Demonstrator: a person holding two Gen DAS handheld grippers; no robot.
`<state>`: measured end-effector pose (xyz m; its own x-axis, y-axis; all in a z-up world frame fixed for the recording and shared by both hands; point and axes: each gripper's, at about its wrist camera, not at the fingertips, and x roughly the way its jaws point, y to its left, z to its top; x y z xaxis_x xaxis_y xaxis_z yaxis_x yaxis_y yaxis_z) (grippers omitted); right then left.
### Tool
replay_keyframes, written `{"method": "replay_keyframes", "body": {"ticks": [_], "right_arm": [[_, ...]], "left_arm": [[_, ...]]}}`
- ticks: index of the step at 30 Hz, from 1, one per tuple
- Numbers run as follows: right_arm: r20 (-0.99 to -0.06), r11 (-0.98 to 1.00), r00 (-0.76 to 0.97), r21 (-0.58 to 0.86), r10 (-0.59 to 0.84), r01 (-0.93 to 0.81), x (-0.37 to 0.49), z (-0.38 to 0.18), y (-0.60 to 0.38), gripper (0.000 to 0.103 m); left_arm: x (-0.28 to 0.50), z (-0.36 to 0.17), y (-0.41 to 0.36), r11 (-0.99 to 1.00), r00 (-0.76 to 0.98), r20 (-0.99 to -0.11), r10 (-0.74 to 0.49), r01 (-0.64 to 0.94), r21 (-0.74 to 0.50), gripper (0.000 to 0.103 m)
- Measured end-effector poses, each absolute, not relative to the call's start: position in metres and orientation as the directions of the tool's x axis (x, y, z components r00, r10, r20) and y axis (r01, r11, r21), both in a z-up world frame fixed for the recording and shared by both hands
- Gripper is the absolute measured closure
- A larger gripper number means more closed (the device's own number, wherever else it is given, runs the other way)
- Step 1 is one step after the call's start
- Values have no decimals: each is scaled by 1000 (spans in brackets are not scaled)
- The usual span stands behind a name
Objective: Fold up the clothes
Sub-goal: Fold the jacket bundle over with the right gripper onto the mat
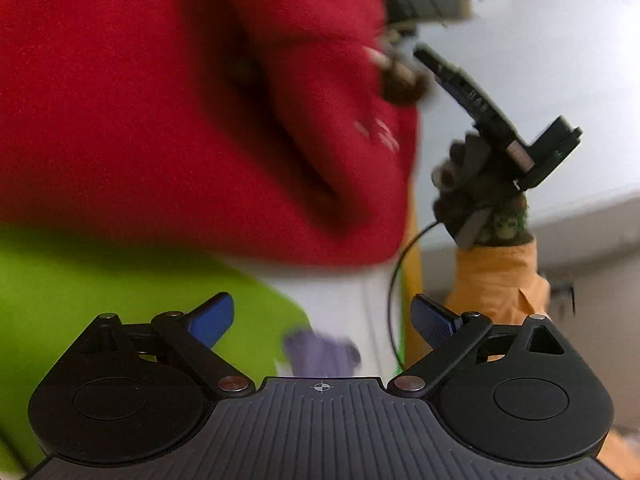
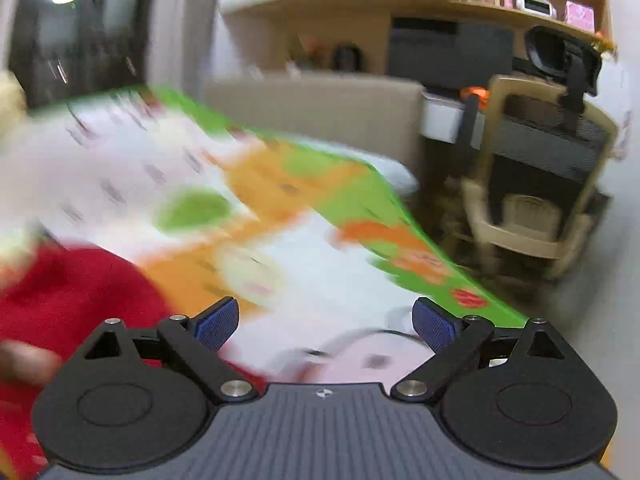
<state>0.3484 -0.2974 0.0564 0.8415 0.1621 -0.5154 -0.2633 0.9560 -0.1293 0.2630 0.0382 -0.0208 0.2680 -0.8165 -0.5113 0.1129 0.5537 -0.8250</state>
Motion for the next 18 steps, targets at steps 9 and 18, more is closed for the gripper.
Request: {"method": "replay_keyframes", "body": {"ticks": [9,18], "right_arm": [[-647,924,743,-158,170,-349,332,2,-296,20],[-670,721,602,-142,435,-679,194,24,-218,22]], "left_arm": [[346,-11,73,623,426,-542,-724,68,-779,6],[396,10,125,667,616,-521,-591,10,-745,6]]}}
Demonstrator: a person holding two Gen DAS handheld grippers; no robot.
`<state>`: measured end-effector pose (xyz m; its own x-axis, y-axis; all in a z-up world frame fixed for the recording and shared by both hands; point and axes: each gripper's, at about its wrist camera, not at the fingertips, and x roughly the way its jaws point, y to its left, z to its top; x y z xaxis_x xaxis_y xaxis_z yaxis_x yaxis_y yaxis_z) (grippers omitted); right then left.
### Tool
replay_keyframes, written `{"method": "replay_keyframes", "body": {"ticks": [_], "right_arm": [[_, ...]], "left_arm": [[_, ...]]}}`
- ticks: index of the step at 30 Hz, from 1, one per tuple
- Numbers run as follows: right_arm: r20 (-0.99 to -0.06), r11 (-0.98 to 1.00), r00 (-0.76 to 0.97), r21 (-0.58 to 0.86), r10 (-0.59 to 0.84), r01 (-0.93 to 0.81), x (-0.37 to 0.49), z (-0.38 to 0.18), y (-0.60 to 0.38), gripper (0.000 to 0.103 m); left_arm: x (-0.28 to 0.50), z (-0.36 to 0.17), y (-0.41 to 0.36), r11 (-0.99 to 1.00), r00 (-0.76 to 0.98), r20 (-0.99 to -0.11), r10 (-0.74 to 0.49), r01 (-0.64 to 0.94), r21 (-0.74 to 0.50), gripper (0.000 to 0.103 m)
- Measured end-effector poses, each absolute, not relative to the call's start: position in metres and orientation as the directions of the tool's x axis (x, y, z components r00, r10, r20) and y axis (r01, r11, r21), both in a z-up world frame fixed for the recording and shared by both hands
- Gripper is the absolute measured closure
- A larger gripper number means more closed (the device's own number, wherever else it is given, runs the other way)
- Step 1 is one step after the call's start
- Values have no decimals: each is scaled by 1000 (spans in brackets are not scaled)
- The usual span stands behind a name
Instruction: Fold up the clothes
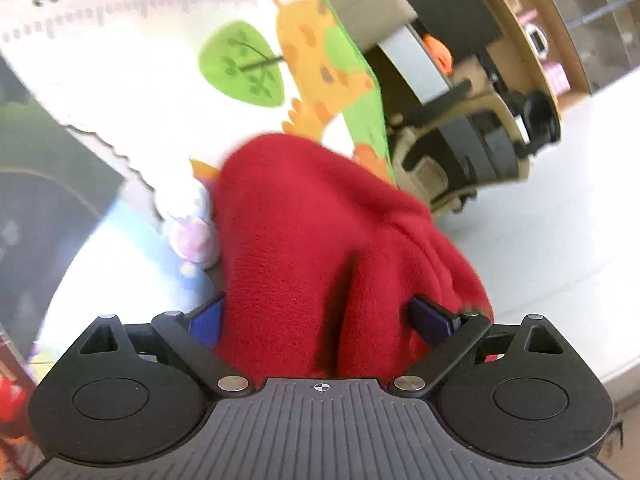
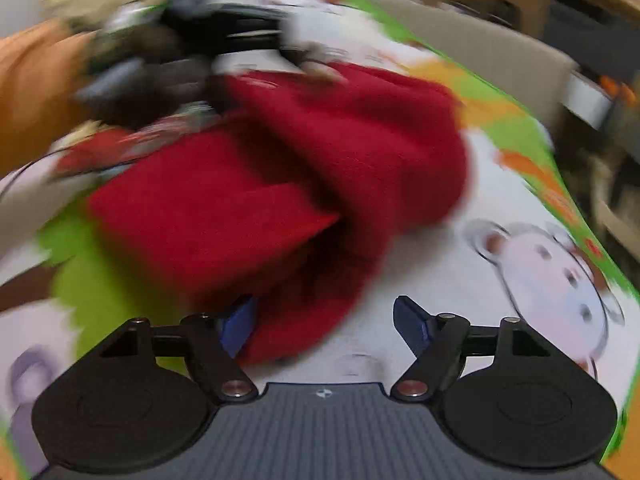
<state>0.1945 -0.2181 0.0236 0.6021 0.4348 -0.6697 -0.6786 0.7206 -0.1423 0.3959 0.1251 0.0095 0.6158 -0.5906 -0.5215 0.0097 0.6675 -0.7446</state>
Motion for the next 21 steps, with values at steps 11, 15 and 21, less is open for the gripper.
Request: {"method": "replay_keyframes", "body": {"ticks": [11,15,21], "right_arm": [[-413,801,760,-107,503,-589,218,91,-221,26],[-401,769,718,-51,569,-637,244,111,-189,28],[-423,811,696,220,580,-543,349,124,-202,61]], "left_arm": [[277,14,59,920,590,-706,-392,270,-284,5],[271,13,35,934,619,-709,-337,312,-171,4],[252,39,41,932,693,-630,-349,330,-154,4]]}}
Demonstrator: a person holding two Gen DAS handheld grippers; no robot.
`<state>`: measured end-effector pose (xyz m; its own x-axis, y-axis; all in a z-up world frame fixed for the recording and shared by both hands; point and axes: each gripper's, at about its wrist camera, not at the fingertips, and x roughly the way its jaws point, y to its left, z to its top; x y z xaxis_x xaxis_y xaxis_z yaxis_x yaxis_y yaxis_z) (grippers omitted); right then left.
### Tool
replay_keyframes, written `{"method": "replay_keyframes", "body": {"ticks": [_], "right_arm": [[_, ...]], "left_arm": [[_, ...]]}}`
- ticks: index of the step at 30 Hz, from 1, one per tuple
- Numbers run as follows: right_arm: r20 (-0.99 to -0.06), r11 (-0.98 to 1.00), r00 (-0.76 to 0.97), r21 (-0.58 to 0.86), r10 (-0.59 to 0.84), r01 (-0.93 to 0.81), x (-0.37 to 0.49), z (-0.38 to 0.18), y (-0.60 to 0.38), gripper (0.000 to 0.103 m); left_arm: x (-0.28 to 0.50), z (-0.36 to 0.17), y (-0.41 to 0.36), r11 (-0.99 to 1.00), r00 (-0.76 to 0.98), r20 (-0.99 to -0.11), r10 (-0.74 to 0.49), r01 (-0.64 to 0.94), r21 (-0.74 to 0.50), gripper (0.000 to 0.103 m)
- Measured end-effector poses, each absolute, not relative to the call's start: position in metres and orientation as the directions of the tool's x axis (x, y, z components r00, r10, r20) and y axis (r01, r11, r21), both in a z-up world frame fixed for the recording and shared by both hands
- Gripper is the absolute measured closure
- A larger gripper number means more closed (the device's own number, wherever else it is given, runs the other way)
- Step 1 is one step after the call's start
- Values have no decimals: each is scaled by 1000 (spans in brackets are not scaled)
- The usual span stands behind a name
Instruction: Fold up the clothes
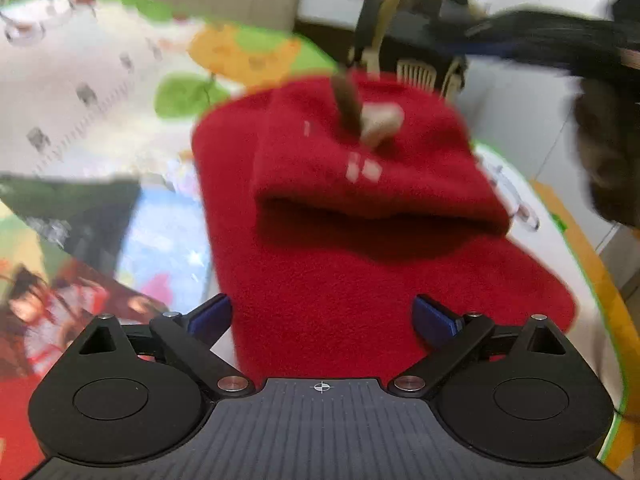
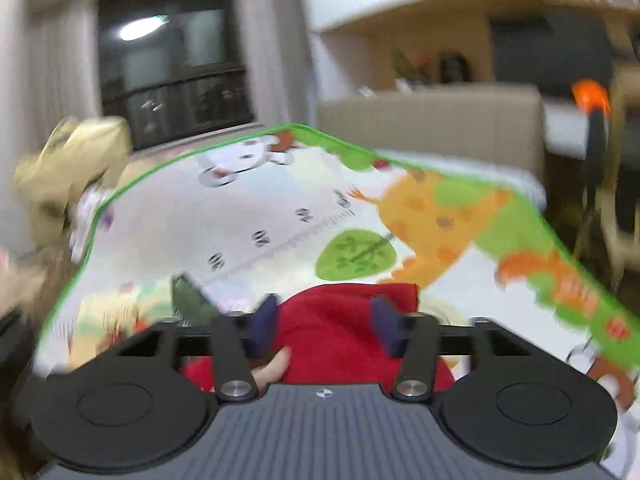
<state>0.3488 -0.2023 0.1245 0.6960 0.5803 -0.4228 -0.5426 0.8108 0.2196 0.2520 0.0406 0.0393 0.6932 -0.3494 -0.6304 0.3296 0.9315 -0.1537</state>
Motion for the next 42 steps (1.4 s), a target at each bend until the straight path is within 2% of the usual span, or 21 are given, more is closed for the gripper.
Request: {"method": "replay_keyframes", "body": {"ticks": [4,6,7,11,12,14,17,21,25,30,32,36,40,42], "right_arm": [[-473,811,659,312,585,-495,416,108,-212,60],[-498,799,626,374,601,-470,444,96,-213,50],[-512,802,617,398,598,-446,456,88,-212,46],[-577,812,573,459,582,-362,489,54,-204,47],[-584,811,563,454,584,-369,488,50,-201,57],[-591,806,549,442,591,-392,486,45,-194,98],[-515,771,574,422,637,-478,461,61,-195,99],[-460,777,627,405,629,-482,436,78,-214,99],[-451,826,694,361,562,-433,418,74,-249,99],[-565,901,710,355,420,-250,427,22,-296,99],[-583,905,704,366,406,-218,427,7,-304,99],[-605,926,709,318,363,-202,427,5,-296,95],[-536,951,786,180,308,-250,393,38,-290,80],[-476,948,821,122,315,-293,367,58,-288,62]], "left_arm": [[214,79,29,853,722,-475,-503,502,-141,4],[202,88,10,781,673,-435,-598,611,-129,4],[199,84,-3,754,648,-441,-621,648,-109,4],[198,52,-44,704,591,-523,-614,709,-26,5],[199,45,-50,701,582,-542,-606,713,-20,5],[201,33,-58,700,568,-570,-593,714,-17,14],[205,24,-65,702,605,-566,-560,710,64,15],[209,14,-79,676,612,-568,-551,726,127,16],[207,9,-89,634,566,-584,-582,765,111,23],[209,0,-99,602,529,-598,-602,793,96,17],[202,-1,-101,596,511,-599,-616,800,71,12],[197,-2,-104,594,512,-604,-610,801,79,10],[194,17,-77,606,497,-581,-645,795,7,10],[192,35,-53,630,514,-544,-663,776,-34,10]]}}
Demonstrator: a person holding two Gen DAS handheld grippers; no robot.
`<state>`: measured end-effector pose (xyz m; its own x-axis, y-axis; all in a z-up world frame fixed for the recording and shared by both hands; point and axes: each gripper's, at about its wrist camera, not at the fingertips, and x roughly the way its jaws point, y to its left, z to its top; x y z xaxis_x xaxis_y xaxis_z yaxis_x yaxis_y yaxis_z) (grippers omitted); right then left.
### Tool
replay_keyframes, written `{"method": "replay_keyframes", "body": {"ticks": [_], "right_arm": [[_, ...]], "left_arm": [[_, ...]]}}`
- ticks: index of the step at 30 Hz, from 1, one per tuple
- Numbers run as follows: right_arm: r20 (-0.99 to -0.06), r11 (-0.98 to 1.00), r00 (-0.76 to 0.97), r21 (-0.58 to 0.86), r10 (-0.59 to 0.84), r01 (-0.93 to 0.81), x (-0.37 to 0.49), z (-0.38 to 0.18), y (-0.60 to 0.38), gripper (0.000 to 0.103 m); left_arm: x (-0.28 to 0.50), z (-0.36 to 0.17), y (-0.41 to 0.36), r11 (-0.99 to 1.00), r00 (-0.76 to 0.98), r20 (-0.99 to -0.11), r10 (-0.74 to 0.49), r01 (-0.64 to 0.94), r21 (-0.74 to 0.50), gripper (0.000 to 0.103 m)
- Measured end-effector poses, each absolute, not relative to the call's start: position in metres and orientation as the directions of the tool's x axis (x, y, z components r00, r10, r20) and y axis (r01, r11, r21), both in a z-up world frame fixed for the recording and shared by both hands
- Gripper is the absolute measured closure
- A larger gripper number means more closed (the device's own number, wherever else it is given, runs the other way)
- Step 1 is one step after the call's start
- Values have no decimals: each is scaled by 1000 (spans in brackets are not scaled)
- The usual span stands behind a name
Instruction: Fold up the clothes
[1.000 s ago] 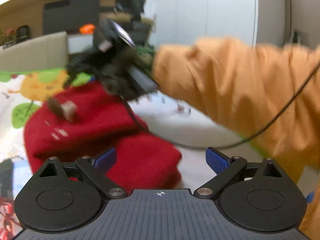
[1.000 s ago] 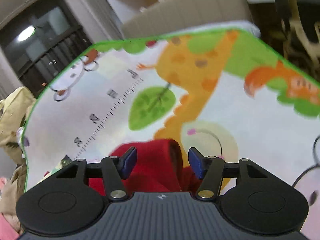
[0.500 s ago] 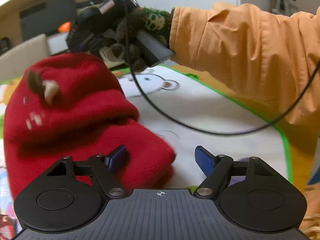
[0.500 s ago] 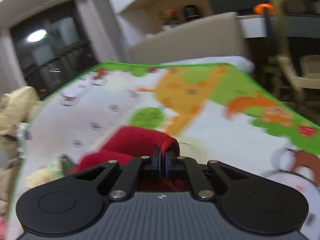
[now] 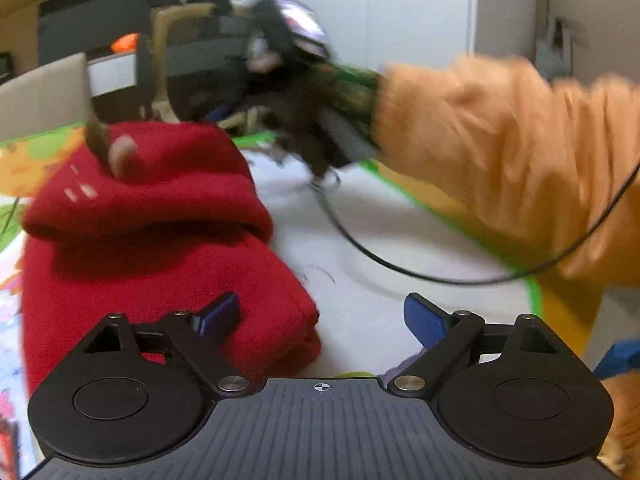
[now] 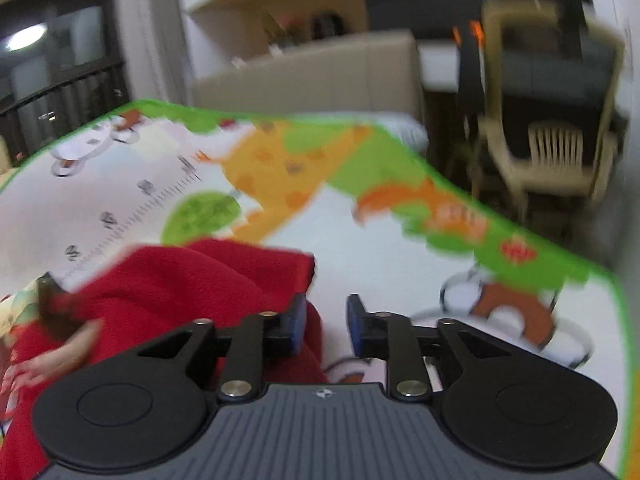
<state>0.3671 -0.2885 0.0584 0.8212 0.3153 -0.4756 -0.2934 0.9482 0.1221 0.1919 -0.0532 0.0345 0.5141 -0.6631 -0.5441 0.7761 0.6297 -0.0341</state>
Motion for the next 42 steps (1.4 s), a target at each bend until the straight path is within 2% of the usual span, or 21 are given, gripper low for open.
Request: {"method": "replay_keyframes", "body": {"ticks": [2,3,5,6,8,10,13,14,18,21,23,26,27,28,29,30,31,34,36,39,42], "right_arm": [[-415,932,843,40,343,-359,335,74,-279,39],[-386,920,849,-6,360,-393,318,81,-273,35],[-355,884,847,-105,395,-456,288,87,-252,32],[-352,859,838,-146,418,-490,276,89,-240,32],[-372,800,795,-188,479,-570,258,89,-213,31],[-402,747,763,-238,506,-620,247,86,-183,31],[-431,707,765,-329,478,-626,249,76,-149,31],[-439,700,769,-349,466,-623,250,73,-141,31],[-447,723,778,-336,442,-603,260,81,-140,30],[-489,692,750,-343,446,-635,262,79,-137,20],[-520,669,742,-373,423,-643,261,66,-130,19],[-505,649,799,-495,326,-578,263,43,-122,19],[-496,640,815,-529,300,-557,264,35,-120,20],[-484,636,825,-545,292,-545,265,28,-121,26],[-469,639,832,-550,297,-537,266,24,-123,46],[-453,648,839,-549,301,-528,267,22,-125,59],[-436,672,847,-531,306,-516,268,27,-128,75],[-356,752,865,-442,353,-489,258,57,-140,80],[-332,718,838,-435,432,-543,236,77,-141,80],[-415,580,722,-429,554,-692,211,74,-136,80],[-532,446,652,-476,541,-758,197,29,-129,79]], "left_arm": [[194,53,-26,668,556,-492,-670,741,-72,8],[197,61,-10,699,588,-463,-663,708,-100,7],[209,69,21,783,669,-436,-602,602,-159,5],[218,68,35,834,709,-450,-542,521,-184,5],[236,56,56,904,738,-522,-428,364,-226,5],[248,35,63,924,710,-591,-382,300,-236,5],[248,12,55,907,656,-629,-417,338,-250,9],[243,10,50,895,647,-620,-444,361,-263,12],[220,18,21,816,621,-548,-561,525,-240,12],[208,16,3,717,519,-529,-672,636,-287,12],[198,11,-7,685,486,-538,-689,678,-265,10],[188,8,2,689,486,-542,-686,672,-270,9],[187,8,11,694,486,-537,-689,655,-297,9],[187,8,20,706,495,-533,-686,631,-322,8],[188,8,30,721,511,-528,-678,601,-345,8],[190,8,39,735,525,-525,-670,570,-368,8],[192,8,48,744,535,-522,-664,539,-394,8],[198,4,68,759,551,-523,-651,466,-454,8],[204,4,72,776,565,-532,-631,442,-450,8],[207,16,85,817,619,-535,-575,405,-410,8],[215,30,103,880,694,-551,-463,282,-383,8]]}}
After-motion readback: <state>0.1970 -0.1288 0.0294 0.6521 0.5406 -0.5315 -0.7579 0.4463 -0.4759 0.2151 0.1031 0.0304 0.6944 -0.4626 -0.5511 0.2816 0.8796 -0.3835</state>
